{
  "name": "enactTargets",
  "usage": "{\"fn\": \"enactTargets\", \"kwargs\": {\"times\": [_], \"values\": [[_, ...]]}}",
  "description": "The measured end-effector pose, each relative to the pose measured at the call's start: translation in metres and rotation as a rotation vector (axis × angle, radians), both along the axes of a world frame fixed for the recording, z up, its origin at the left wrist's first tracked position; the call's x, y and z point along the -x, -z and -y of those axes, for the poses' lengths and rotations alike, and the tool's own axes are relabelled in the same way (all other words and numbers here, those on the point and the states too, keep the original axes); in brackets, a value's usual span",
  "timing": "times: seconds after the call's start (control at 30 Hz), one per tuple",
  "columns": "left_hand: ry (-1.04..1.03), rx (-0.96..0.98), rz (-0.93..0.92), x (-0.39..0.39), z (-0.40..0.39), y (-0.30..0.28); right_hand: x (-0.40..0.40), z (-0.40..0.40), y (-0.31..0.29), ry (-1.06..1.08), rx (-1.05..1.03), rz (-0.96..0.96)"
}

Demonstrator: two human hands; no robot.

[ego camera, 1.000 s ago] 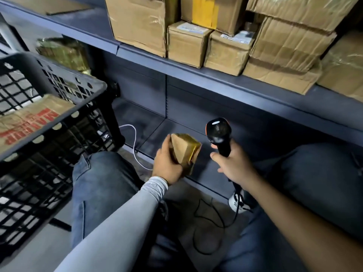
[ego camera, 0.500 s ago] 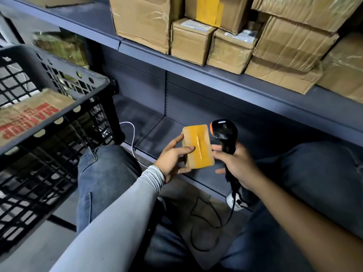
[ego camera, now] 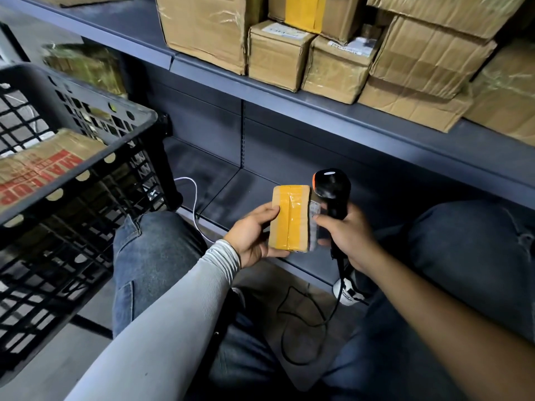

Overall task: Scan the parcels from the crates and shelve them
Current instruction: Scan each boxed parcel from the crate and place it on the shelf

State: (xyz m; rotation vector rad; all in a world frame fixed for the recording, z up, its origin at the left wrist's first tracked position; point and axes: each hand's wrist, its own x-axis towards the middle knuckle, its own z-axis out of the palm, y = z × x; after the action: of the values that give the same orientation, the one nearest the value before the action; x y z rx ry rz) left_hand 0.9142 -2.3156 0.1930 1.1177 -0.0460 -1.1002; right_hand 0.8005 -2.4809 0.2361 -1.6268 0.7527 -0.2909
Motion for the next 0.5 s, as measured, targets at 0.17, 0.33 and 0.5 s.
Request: {"fn": "enactTargets", "kwargs": {"times": [0.17, 0.33, 0.5], "values": [[-0.006, -0.082, 0.024, 0.000, -0.001, 0.010, -0.002, 0.006, 0.000, 0.103, -0.087, 0.043], [-0.093, -0.137, 0.054, -0.001, -0.001, 0.007, -0.002, 0.006, 0.002, 0.051, -0.103, 0.020], [-0.033, -0.105, 0.125, 0.000, 0.000, 0.003, -0.003, 0.007, -0.004, 0.018, -0.093, 0.030]]}}
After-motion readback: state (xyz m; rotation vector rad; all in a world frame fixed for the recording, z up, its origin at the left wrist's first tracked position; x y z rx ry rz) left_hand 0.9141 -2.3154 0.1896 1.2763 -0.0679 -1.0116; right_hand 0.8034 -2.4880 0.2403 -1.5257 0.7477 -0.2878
